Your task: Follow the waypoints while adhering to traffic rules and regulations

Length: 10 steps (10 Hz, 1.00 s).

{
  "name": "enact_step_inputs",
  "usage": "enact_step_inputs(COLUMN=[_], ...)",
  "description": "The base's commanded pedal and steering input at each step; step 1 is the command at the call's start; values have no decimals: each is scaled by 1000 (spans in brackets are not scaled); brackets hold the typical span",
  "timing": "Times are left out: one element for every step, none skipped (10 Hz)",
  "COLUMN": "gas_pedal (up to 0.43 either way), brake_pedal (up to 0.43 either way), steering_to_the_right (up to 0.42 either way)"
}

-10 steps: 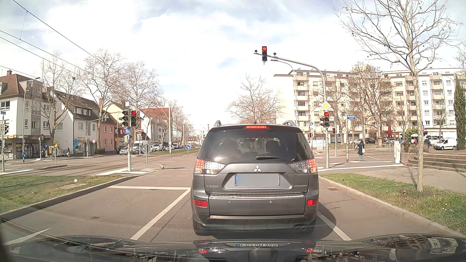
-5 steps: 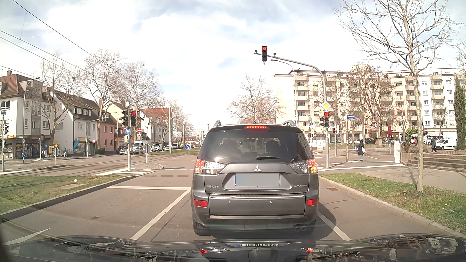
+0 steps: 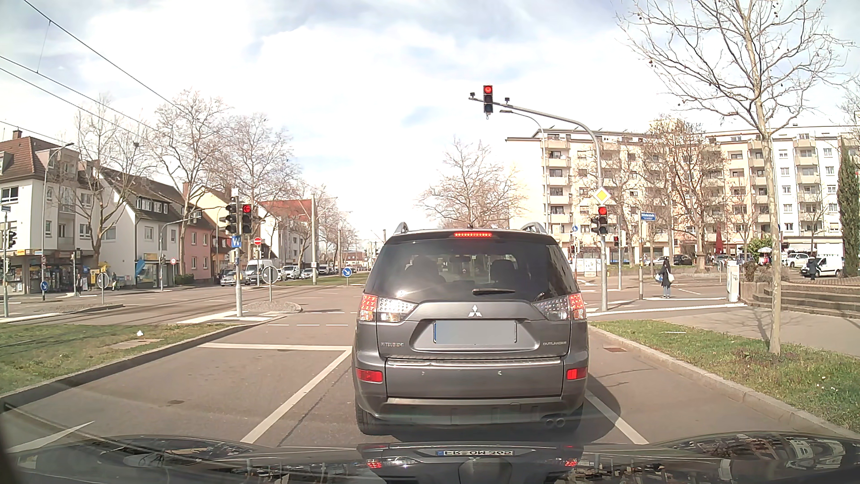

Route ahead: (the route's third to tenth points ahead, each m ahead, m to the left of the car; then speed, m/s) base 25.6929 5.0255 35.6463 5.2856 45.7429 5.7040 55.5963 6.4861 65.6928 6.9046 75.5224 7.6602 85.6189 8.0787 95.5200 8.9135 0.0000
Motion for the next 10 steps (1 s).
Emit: enact_step_inputs(gas_pedal=[0, 0, 0, 0, 0, 0, 0, 0, 0, 0], brake_pedal=[311, 305, 311, 305, 299, 305, 305, 305, 305, 305], steering_to_the_right=[0, 0, 0, 0, 0, 0, 0, 0, 0, 0])
